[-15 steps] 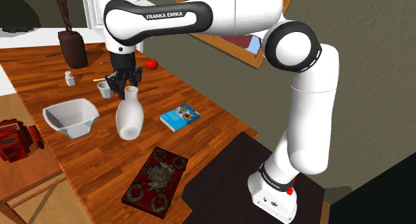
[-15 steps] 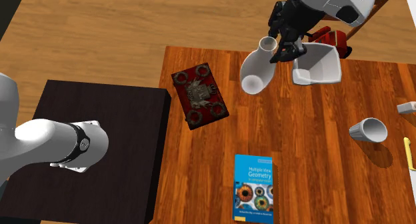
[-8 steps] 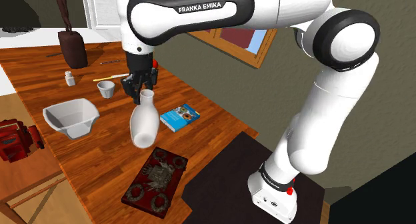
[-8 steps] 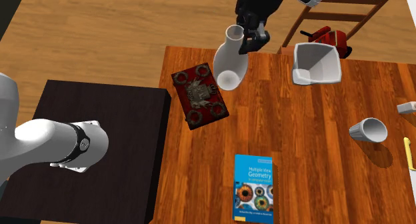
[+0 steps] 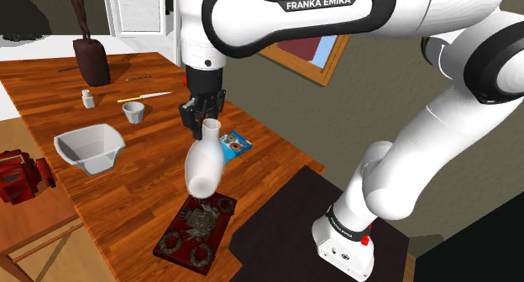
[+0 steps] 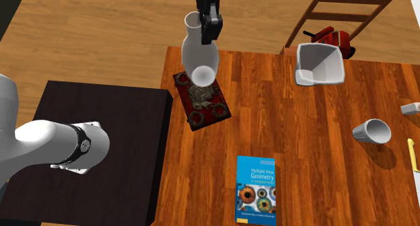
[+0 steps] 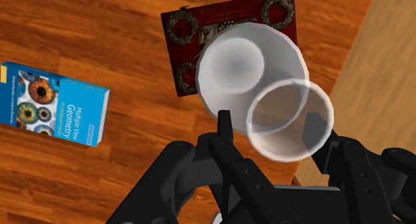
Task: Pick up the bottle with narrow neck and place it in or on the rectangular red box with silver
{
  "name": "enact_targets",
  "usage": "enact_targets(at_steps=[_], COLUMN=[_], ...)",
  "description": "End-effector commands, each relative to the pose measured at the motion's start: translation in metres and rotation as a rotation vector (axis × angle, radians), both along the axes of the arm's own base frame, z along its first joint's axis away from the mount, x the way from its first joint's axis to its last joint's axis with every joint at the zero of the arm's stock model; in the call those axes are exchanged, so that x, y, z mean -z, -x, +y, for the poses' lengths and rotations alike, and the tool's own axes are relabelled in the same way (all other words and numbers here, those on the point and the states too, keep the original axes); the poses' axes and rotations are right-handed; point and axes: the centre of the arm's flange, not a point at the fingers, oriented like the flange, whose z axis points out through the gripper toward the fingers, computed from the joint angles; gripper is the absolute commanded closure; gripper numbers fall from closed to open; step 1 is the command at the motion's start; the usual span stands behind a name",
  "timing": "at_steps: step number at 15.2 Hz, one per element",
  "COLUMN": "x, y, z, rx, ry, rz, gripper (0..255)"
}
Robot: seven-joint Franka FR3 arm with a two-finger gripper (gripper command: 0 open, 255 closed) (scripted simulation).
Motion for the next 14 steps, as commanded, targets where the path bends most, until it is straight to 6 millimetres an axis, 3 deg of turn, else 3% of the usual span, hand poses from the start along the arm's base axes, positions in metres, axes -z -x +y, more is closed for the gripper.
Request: enact_targets(at_steps=[1, 14], x=[0.000, 0.068], y=[0.014, 0.014], z=[0.000, 0.000], rx=[0.001, 0.001], ry=[0.000, 0.000], rz=[0.000, 0.000], gripper=[255, 255])
